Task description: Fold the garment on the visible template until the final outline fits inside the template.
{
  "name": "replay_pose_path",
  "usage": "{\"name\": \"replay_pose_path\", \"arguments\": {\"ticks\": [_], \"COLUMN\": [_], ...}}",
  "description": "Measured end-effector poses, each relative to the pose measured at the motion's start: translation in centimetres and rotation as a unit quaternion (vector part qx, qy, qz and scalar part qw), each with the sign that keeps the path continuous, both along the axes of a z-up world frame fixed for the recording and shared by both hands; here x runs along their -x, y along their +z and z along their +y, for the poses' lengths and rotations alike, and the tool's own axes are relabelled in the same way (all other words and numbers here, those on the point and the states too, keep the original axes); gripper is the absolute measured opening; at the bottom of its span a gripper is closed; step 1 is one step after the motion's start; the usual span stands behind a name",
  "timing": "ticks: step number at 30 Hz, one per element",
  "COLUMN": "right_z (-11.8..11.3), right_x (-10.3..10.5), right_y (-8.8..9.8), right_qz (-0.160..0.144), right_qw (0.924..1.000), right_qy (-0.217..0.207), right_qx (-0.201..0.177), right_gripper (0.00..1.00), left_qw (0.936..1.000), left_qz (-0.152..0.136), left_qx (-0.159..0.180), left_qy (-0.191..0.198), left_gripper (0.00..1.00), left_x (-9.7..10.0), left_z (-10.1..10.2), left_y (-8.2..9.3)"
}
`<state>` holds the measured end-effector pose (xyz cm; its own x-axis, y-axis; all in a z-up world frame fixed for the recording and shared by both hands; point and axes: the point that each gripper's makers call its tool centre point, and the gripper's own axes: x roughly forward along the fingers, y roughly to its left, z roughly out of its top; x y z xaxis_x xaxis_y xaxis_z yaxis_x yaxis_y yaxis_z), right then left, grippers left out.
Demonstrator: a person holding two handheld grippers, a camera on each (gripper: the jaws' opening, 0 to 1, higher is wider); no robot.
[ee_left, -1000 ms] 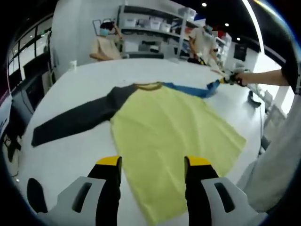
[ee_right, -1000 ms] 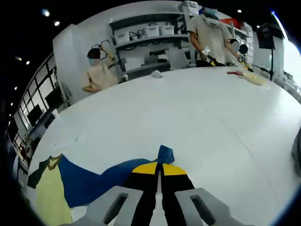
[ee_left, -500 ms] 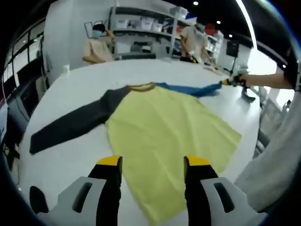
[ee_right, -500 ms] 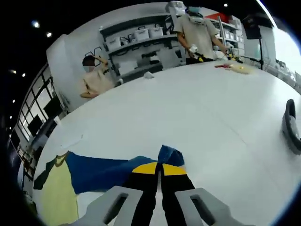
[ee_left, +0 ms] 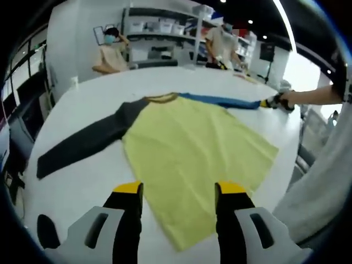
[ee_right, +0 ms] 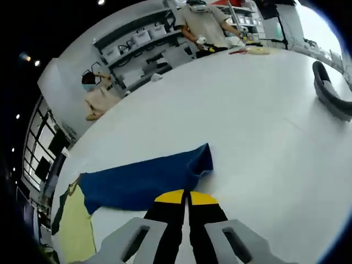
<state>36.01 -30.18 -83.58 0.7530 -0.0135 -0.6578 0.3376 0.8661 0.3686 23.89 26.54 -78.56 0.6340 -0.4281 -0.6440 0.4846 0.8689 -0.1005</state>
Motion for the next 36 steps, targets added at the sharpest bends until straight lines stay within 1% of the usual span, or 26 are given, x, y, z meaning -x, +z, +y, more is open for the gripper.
{"name": "replay_pose_path", "arguments": {"ticks": [1,3,6,8,11,14,15,16,18,19,20,21,23,24,25,26,27,28,29,30,31,33,34,35,36], "right_z": [0.4,0.1,-0.2,-0.7,-1.9,-1.9,-2.1,-2.8,-2.9,-2.9,-3.2,-3.2,-3.8,-3.4,-3.4,-3.5,-3.1,-3.2,-3.2,-3.1,-3.2,-2.9,-3.2,-3.4,-3.6], "right_x": [0.0,0.2,0.5,0.9,1.0,0.9,0.8,0.5,0.2,0.0,-0.5,-0.1,-0.5,-0.8,-0.9,-1.3,-1.5,-1.9,-1.9,-2.3,-2.4,-2.2,-2.6,-3.0,-3.2], "right_y": [-0.3,-0.8,-0.8,-0.9,-0.9,-1.0,-1.1,-1.3,-1.3,-1.4,-1.9,-2.2,-2.0,-2.1,-2.2,-2.4,-2.6,-2.7,-2.7,-3.1,-3.2,-2.8,-2.9,-2.9,-3.0], "right_qz": [0.005,0.013,0.017,0.021,0.024,0.025,0.030,0.032,0.035,0.038,0.049,0.072,0.060,0.064,0.070,0.075,0.081,0.083,0.085,0.092,0.094,0.098,0.095,0.091,0.091], "right_qw": [0.9999,0.9998,0.9998,0.9998,0.9995,0.9993,0.9991,0.9989,0.9986,0.9985,0.9981,0.9964,0.9956,0.9950,0.9940,0.9919,0.9890,0.9858,0.9845,0.9789,0.9768,0.9750,0.9746,0.9742,0.9742], "right_qy": [0.008,0.003,0.001,-0.006,-0.017,-0.027,-0.030,-0.032,-0.034,-0.030,-0.019,-0.015,-0.006,0.006,0.008,0.026,0.049,0.065,0.070,0.090,0.096,0.097,0.103,0.108,0.109], "right_qx": [-0.009,-0.014,-0.010,0.001,0.013,0.005,0.008,0.016,0.019,0.024,0.032,0.041,0.071,0.076,0.084,0.099,0.114,0.131,0.136,0.159,0.167,0.174,0.175,0.176,0.176], "right_gripper": [0.00,0.00,0.09,0.11,0.10,0.10,0.10,0.10,0.11,0.11,0.11,0.10,0.11,0.12,0.12,0.12,0.14,0.14,0.15,0.16,0.16,0.14,0.12,0.10,0.02], "left_qw": [1.0000,1.0000,1.0000,1.0000,1.0000,1.0000,1.0000,1.0000,0.9999,0.9999,0.9998,0.9998,0.9998,0.9998,0.9998,0.9997,0.9997,0.9997,0.9997,0.9997,0.9997,0.9996,0.9996,0.9995,0.9995], "left_qz": [0.000,-0.003,-0.005,-0.005,-0.003,-0.002,-0.001,-0.002,-0.002,-0.004,-0.004,-0.005,-0.005,-0.005,-0.006,-0.007,-0.008,-0.008,-0.009,-0.011,-0.012,-0.013,-0.013,-0.018,-0.022], "left_qx": [0.000,0.001,0.004,0.004,0.002,0.004,0.004,0.004,0.006,0.007,0.007,0.006,0.003,0.002,0.000,0.002,0.002,0.002,0.002,0.000,-0.001,-0.001,-0.001,-0.004,-0.005], "left_qy": [0.000,0.000,0.003,0.004,0.003,0.005,0.006,0.008,0.013,0.015,0.016,0.016,0.017,0.017,0.019,0.021,0.023,0.023,0.023,0.023,0.023,0.024,0.024,0.025,0.024], "left_gripper": [0.48,0.48,0.48,0.48,0.48,0.48,0.48,0.48,0.48,0.48,0.48,0.48,0.48,0.49,0.49,0.49,0.49,0.50,0.51,0.53,0.55,0.61,0.65,0.68,0.73], "left_x": [0.0,-0.1,-0.1,-0.1,0.0,0.1,0.1,0.0,-0.1,-0.2,-0.3,-0.3,-0.3,-0.3,-0.3,-0.3,-0.2,-0.2,-0.1,-0.1,0.0,0.0,0.0,0.0,0.0], "left_z": [0.0,0.1,0.1,0.2,0.3,0.3,0.2,0.3,0.3,0.3,0.3,0.2,0.3,0.4,0.5,0.5,0.5,0.5,0.5,0.5,0.5,0.5,0.5,0.7,0.7], "left_y": [0.0,0.1,0.2,0.1,-0.1,-0.1,-0.1,0.0,0.1,0.3,0.3,0.3,0.4,0.4,0.4,0.5,0.6,0.7,0.6,0.7,0.7,0.7,0.7,0.8,0.9]}}
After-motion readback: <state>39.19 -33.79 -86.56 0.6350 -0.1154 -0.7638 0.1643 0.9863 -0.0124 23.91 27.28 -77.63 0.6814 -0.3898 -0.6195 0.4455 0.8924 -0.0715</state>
